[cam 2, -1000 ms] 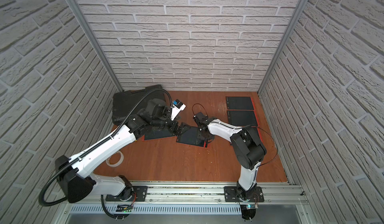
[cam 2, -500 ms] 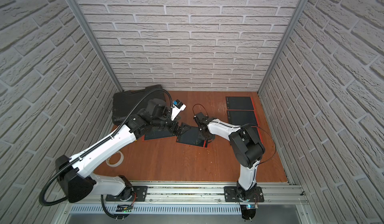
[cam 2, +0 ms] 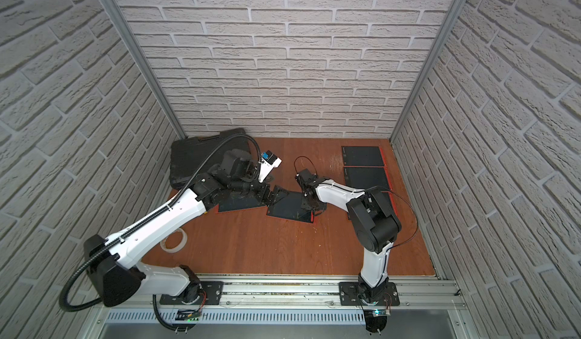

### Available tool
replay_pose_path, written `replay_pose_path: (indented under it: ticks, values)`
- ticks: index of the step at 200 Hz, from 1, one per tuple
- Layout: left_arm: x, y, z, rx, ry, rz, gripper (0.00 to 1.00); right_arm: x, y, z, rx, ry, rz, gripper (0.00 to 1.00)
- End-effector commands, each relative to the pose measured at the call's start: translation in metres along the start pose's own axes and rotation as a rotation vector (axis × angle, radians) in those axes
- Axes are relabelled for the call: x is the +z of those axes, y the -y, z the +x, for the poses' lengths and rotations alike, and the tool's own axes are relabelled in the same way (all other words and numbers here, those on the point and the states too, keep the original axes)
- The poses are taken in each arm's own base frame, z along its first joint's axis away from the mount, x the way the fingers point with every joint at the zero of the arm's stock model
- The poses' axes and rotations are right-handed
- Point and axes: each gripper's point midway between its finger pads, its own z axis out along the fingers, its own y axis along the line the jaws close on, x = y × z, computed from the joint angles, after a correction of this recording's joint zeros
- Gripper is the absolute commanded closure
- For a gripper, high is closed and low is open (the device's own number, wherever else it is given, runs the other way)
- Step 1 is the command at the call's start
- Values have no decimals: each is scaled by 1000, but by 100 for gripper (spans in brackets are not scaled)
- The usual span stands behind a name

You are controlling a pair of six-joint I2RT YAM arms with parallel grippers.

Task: Place the stylus back onto the writing tablet
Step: Adjust the stylus on the writing tablet.

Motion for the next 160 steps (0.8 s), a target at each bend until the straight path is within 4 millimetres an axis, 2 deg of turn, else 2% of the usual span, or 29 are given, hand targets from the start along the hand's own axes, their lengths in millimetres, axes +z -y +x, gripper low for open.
replay_pose_path:
  ticks: [1, 68, 88, 120, 160]
  values:
    - [-4, 1, -10, 10, 44, 11, 2, -2, 17, 4, 3, -3, 39, 90]
    - [-4, 1, -10, 7, 43, 15, 2, -2, 24, 5, 19, -5, 50, 90]
    - [-4, 2, -10, 7, 42, 17, 2, -3, 23, 5, 18, 0, 38, 90]
    - [-3, 1, -10, 5, 40, 17, 2, -8, 9, 1, -5, 19, -49, 91]
    - [-3, 1, -10, 5, 39, 17, 2, -20, 11, -1, -19, 44, -57, 91]
